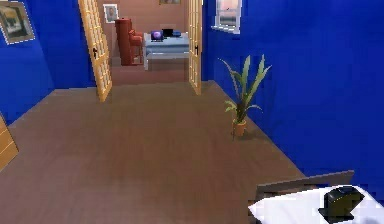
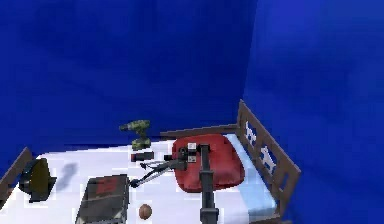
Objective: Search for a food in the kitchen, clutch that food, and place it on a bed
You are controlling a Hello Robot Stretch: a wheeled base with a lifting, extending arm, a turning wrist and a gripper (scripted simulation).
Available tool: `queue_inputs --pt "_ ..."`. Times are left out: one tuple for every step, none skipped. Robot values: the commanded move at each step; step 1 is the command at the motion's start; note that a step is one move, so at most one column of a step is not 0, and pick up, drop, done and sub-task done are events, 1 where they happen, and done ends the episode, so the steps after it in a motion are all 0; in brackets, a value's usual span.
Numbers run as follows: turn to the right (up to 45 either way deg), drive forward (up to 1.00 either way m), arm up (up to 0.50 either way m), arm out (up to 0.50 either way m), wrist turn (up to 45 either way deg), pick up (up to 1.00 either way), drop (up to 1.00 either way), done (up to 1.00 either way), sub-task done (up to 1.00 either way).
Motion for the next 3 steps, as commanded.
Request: queue_inputs --pt "0.0 0.0 0.1 0.0 0.0 0.0 0.0 0.0 0.0" --pt "0.0 0.0 0.0 -0.08 0.0 0.0 0.0 0.0 0.0" --pt "0.0 0.0 0.0 0.0 0.0 0.0 0.0 1.0 0.0"
